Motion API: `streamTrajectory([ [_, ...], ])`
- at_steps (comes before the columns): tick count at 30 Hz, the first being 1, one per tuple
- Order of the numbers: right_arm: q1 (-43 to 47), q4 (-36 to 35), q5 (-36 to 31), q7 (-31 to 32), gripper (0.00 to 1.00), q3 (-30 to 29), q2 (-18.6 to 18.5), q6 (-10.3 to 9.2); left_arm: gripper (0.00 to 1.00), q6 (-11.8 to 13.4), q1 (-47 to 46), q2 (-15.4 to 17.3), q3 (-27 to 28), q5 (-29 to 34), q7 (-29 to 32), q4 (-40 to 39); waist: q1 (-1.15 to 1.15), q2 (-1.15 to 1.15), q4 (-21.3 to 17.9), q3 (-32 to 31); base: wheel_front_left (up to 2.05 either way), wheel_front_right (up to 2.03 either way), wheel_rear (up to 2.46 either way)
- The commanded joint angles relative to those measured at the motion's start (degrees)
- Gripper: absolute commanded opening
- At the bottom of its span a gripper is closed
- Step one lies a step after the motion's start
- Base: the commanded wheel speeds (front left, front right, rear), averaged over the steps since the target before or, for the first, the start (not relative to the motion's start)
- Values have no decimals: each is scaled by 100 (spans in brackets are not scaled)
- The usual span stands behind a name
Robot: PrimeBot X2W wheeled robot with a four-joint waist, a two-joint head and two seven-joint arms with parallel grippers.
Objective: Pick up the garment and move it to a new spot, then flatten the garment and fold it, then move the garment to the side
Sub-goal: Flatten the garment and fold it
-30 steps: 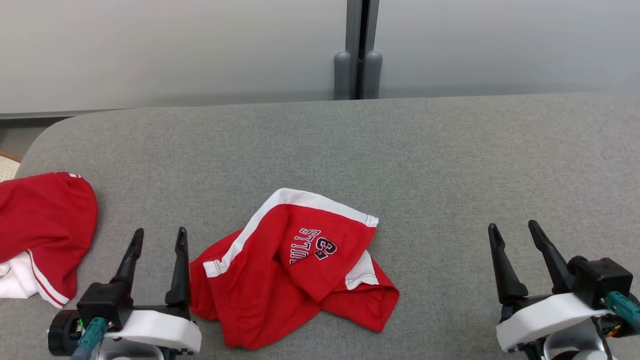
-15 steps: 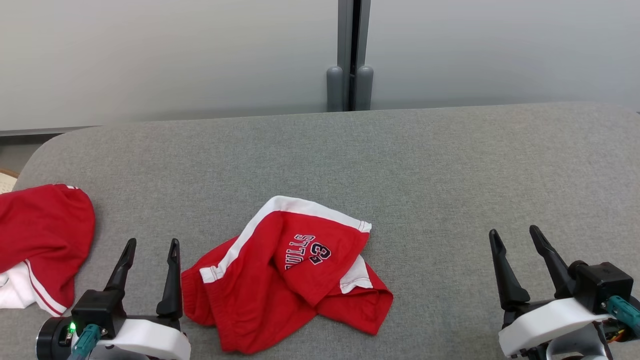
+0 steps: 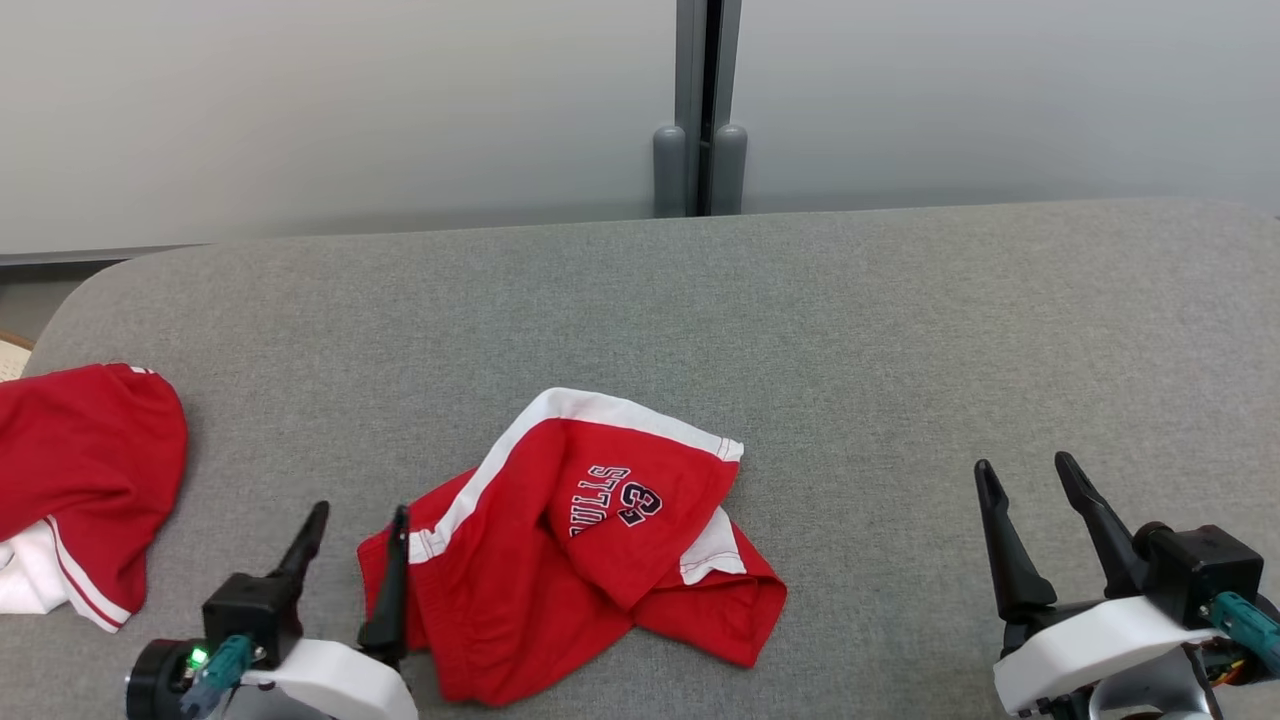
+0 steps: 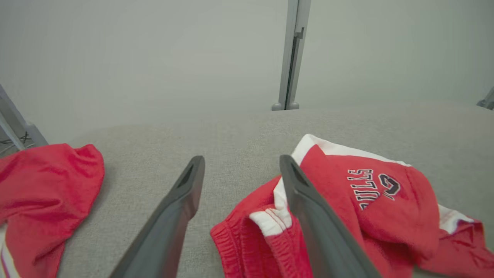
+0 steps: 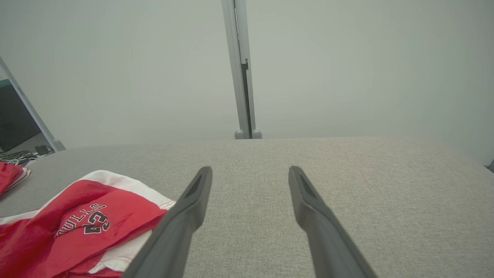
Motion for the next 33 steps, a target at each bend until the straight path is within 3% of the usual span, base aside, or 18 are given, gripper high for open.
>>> streamTrajectory([
  [1,0,-8,-10,-28,100,16,-14,-2,100,-87,-92,-26,-94,-76,183,70,0,0,-4,33,0,0,0],
  [7,-70,22,30,-46,100,48,-4,-2,100,-341,-193,-216,-343,-405,788,416,0,0,-38,182,0,0,0],
  [8,-69,34,38,-51,100,48,-5,-2,90,-348,-224,-240,-324,-466,817,473,0,0,-43,204,0,0,0],
  [10,-90,56,64,-53,100,47,-1,-2,44,-374,-273,-297,-286,-563,865,581,0,0,-52,244,0,0,0],
  [11,-114,68,67,-63,100,61,3,-2,0,-404,-284,-331,-263,-650,879,659,0,0,-65,272,0,0,0],
  [23,-458,305,19,-89,100,96,-80,-2,0,-490,-577,-311,-263,-646,753,681,0,0,68,546,0,0,0],
  [33,-1808,1825,268,-75,100,996,-413,-2,0,-618,-1260,-553,-544,-396,518,657,0,0,731,1168,0,0,0],
])
